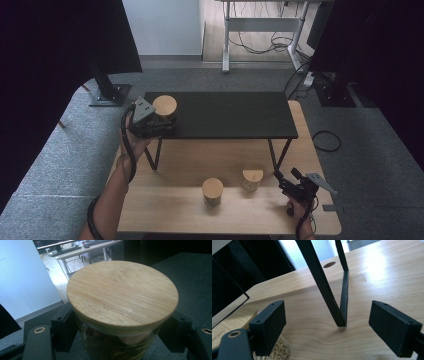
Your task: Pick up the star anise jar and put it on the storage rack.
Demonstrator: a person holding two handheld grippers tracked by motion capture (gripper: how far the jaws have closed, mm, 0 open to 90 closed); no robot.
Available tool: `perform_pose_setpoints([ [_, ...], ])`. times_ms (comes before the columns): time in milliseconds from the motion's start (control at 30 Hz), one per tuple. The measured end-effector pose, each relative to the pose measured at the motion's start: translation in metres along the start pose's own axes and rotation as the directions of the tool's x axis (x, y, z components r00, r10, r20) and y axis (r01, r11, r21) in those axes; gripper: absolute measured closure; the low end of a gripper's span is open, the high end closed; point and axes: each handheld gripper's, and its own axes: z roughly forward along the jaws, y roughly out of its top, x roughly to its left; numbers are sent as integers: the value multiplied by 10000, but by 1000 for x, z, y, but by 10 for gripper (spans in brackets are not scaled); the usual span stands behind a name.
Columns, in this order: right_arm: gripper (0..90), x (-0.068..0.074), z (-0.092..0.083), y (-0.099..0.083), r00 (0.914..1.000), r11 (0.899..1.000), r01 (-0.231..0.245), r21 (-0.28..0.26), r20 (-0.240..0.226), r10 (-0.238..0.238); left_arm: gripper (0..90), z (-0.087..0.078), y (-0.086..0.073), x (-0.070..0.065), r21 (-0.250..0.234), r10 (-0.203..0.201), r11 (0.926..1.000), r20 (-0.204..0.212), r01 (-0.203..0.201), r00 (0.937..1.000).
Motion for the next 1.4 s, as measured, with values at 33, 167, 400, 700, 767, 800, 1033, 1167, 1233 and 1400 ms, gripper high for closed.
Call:
perform_pose_setpoints([
  [33,136,0,0,0,10000,10000,0,6,-3,0,255,0,0,1,7,-42,10000,8,42,10000],
  [167,136,0,0,0,10000,10000,-4,14,-15,4,254,2,-1,5,57,-312,9995,80,312,9995],
  [400,136,0,0,0,10000,10000,-5,23,-25,5,247,3,-3,18,336,-1254,9916,38,1252,9921],
  [700,136,0,0,0,10000,10000,-3,19,-5,3,244,3,-3,16,336,-1182,9924,-40,1183,9930],
  [767,136,0,0,0,10000,10000,-7,27,-7,7,243,2,-3,17,351,-1178,9924,-48,1178,9930],
  [800,136,0,0,0,10000,10000,-8,29,-6,8,243,2,-3,16,351,-1187,9923,-63,1188,9929],
  [1033,136,0,0,0,10000,10000,-5,36,1,5,208,-1,-4,15,231,-1084,9938,-143,1087,9940],
  [1167,136,0,0,0,10000,10000,-15,-3,31,15,178,-7,-2,16,50,-1169,9931,-165,1170,9930],
  [1233,136,1,0,0,10000,10000,7,-7,36,-7,165,-10,-2,16,-13,-1198,9928,-129,1198,9927],
  [1400,135,1,-1,-1,10000,10000,34,32,58,-34,136,-21,-4,13,-96,-1079,9941,-171,1077,9940],
])
